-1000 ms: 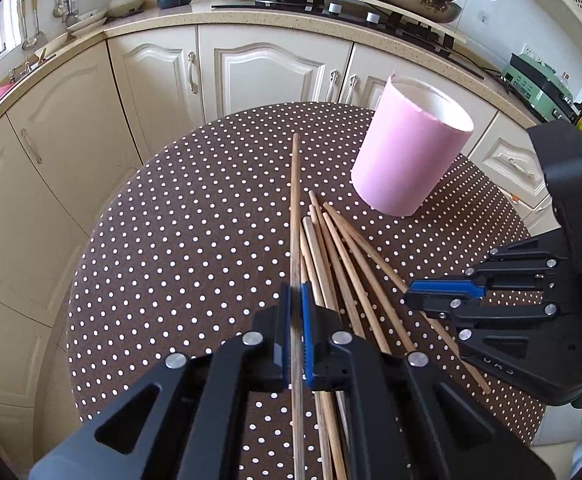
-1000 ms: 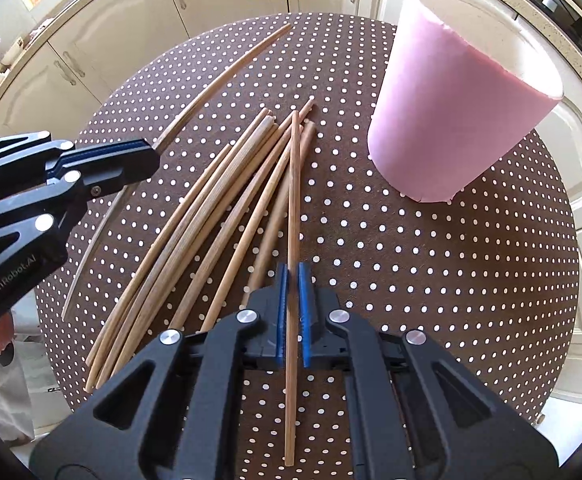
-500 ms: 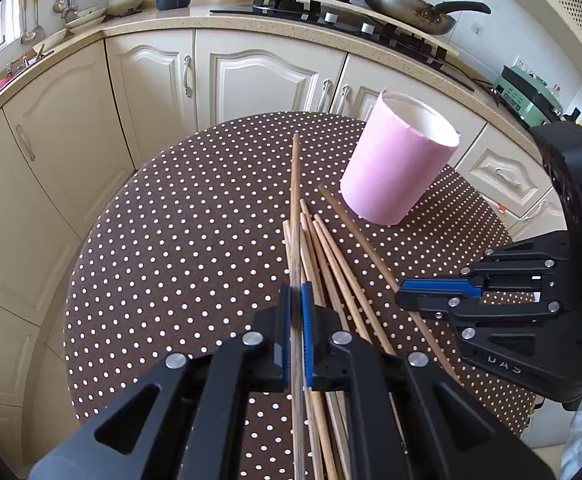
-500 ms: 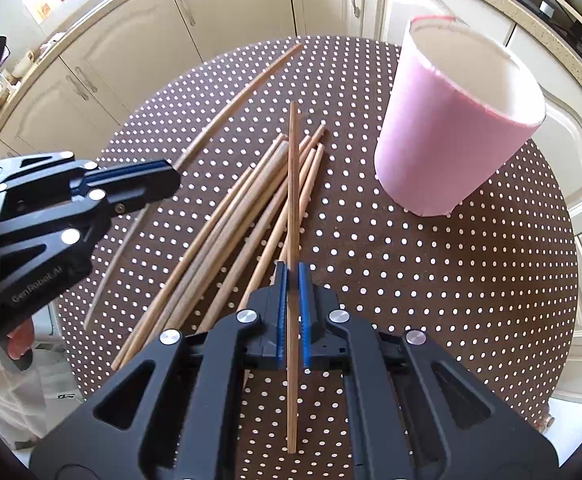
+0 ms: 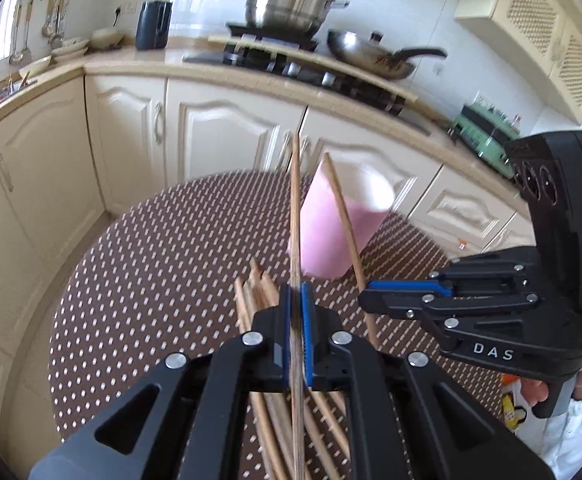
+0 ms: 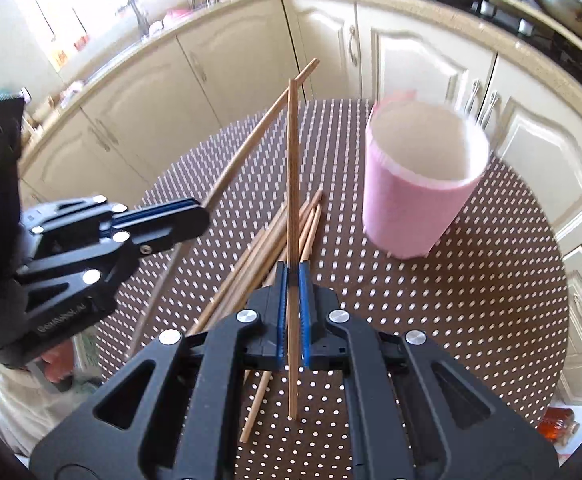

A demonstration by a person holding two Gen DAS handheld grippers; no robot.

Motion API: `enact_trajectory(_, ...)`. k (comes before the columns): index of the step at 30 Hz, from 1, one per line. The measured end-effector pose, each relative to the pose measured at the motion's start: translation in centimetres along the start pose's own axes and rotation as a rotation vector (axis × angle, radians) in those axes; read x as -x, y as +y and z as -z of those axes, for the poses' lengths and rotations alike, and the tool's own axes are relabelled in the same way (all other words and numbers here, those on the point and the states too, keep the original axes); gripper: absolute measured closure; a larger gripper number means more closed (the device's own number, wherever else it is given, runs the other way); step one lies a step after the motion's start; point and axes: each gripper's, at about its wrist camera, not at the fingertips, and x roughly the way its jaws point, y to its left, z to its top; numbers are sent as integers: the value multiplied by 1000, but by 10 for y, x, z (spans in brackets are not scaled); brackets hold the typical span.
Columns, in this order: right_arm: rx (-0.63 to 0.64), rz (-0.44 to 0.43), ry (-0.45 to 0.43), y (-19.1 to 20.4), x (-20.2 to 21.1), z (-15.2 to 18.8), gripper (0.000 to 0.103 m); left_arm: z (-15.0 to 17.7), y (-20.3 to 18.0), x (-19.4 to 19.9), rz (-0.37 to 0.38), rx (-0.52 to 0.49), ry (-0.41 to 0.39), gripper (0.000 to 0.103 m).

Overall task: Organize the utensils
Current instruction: 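Carry both upright chopsticks over the pink cup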

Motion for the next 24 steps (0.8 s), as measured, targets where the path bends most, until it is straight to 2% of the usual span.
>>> enact_trajectory(8,-14,-21,-174,-16,73,-18,97,-35,-30,7,85,-19,-235,98)
enact_trajectory(11,-16,-25,-229,-16,98,-29,97,-52,-40,4,106,-24,-298,98)
enact_trajectory(18,-26,-8,-327,-22,141,-53,97,-96,-60,-5,105,-28,-439,98)
enact_trajectory(24,-32,28,-363,-46,148,-72,97,-122,-64,-20,83,-19,-532,98)
